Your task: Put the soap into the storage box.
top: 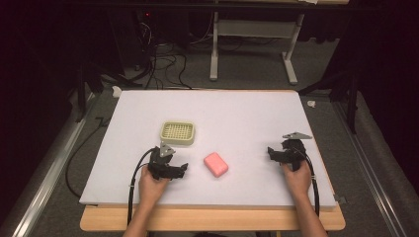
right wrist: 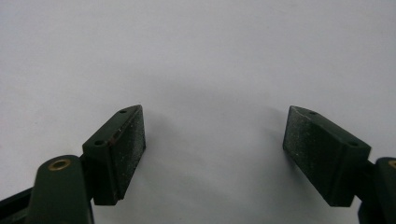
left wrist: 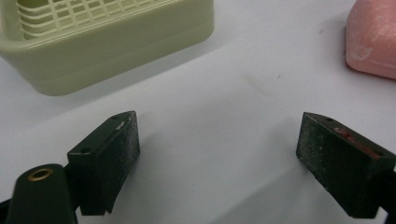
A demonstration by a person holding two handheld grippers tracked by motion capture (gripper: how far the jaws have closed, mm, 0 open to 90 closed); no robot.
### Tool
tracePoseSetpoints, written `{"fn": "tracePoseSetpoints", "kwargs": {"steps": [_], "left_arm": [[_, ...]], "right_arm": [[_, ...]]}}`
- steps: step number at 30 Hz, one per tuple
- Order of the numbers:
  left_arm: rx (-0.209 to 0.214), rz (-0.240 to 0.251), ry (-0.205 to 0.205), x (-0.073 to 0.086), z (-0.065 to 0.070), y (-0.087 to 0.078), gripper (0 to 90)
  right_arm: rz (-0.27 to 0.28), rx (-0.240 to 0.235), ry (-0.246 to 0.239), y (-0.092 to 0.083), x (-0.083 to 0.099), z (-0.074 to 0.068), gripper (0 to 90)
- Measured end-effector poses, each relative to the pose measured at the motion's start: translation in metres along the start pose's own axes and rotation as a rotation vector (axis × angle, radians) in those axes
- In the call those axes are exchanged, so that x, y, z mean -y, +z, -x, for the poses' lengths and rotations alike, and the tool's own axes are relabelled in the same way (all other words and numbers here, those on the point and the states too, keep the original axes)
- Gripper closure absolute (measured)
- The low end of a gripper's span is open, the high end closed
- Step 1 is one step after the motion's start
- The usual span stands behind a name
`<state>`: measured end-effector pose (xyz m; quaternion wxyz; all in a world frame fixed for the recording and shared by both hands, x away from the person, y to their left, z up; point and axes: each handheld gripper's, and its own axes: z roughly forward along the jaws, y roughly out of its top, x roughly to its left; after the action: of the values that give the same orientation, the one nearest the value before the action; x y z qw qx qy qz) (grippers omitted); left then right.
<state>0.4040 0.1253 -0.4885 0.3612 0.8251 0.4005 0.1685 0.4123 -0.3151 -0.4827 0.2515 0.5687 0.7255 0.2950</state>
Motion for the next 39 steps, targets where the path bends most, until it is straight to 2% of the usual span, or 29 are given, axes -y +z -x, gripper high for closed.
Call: {"fn": "tracePoseSetpoints", "kwargs": {"steps": [33,39], "left_arm": [[0.002,-0.002,-0.005,-0.0006,-0.0008,0.0,14.2],[-0.009,-0.005,-0.009,-0.0008,-0.0008,-0.0002,13.1]], "right_arm": [[-0.001,-0.001,0.003,0.0,-0.0001,0.0,21.5],[-0.001,-0.001,0.004,0.0,-0.0001,0.0001,21.5]]}}
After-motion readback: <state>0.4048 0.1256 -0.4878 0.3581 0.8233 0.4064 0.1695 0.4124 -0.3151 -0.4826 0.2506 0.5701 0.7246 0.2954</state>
